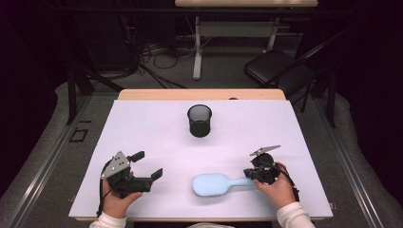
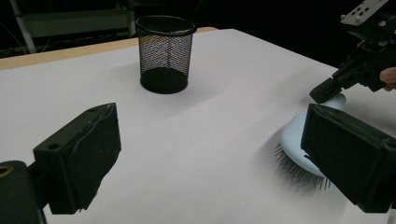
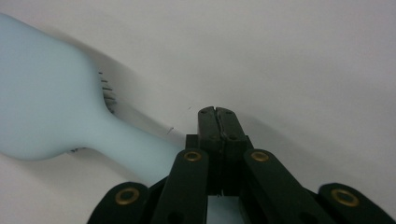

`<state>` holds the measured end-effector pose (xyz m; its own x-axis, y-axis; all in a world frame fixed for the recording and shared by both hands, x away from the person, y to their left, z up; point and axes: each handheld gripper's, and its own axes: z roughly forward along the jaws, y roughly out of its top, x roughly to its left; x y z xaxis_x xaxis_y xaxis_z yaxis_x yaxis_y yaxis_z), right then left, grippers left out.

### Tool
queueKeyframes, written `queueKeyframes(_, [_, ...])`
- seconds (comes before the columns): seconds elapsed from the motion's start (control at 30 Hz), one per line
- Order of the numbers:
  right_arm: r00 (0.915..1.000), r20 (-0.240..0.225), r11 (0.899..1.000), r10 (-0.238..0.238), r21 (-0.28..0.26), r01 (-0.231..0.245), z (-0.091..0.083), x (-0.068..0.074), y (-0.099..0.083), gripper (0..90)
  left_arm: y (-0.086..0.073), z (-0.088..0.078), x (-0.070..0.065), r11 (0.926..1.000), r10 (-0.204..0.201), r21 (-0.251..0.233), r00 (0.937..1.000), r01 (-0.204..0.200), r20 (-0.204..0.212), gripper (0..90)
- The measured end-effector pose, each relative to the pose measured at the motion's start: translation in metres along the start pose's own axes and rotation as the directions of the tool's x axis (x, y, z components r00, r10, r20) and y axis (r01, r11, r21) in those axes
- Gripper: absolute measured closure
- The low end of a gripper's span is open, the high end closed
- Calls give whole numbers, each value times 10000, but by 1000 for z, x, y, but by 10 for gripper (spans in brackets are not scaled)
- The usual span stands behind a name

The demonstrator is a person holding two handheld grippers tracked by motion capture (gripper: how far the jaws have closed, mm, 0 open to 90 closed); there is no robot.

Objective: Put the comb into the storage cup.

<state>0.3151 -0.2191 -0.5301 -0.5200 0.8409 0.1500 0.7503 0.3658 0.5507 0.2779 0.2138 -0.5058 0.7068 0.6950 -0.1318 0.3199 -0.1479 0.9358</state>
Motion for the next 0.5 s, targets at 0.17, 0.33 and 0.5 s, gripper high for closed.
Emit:
queueKeyframes(0.17, [10000,-53,10000,69,-56,-70,-1,0,-6,900,0,0,0,10000,-6,-14,10000,6,10,51])
queueKeyframes(0.33, [9999,-113,9998,123,161,-121,-1,1,-12,900,0,0,0,10000,14,-17,10000,-14,10,51])
queueKeyframes(0.5, [9996,-241,9998,156,101,-154,-2,4,-17,900,0,0,0,10000,36,-6,10000,-36,24,51])
